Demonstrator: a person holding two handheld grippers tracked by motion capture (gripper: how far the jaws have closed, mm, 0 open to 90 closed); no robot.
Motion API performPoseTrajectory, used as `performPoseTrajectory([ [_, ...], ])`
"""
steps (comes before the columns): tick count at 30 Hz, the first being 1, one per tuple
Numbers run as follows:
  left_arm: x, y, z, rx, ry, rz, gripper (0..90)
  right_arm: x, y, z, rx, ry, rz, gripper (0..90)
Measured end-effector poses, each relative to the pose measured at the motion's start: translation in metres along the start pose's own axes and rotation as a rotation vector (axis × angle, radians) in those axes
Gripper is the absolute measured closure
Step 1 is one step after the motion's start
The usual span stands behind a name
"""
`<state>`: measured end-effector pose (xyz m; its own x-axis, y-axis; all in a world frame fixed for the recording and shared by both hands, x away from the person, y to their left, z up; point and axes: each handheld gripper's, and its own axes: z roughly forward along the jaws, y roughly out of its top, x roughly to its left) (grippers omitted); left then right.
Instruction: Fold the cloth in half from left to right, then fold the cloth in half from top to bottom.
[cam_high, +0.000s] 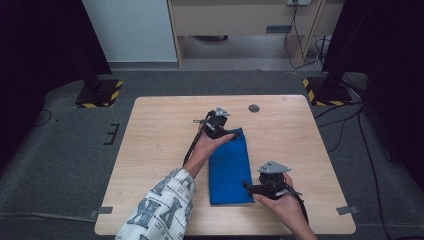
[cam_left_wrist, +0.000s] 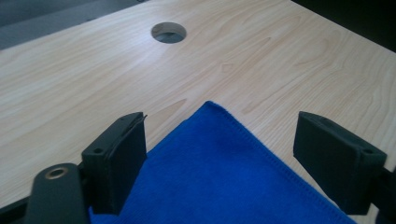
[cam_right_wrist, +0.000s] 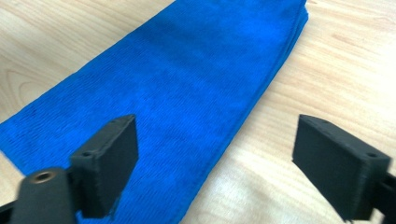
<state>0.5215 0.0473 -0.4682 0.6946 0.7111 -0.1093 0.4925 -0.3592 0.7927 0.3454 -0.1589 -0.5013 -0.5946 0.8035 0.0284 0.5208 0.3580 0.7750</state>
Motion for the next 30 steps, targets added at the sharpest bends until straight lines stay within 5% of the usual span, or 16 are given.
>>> performPoseTrajectory([
  [10,0.004,-0.024,-0.036,0.014,0.024,0.006,10.6,-0.027,0.012,0.01,-0.038,-0.024,0.031,11.4],
  [19,0.016,-0.042,-0.072,0.012,0.059,0.022,9.9,-0.052,0.029,0.025,-0.016,-0.047,0.04,8.9],
  [30,0.036,-0.053,-0.088,0.013,0.092,-0.02,9.9,-0.08,0.069,0.042,0.001,-0.061,0.043,15.0],
])
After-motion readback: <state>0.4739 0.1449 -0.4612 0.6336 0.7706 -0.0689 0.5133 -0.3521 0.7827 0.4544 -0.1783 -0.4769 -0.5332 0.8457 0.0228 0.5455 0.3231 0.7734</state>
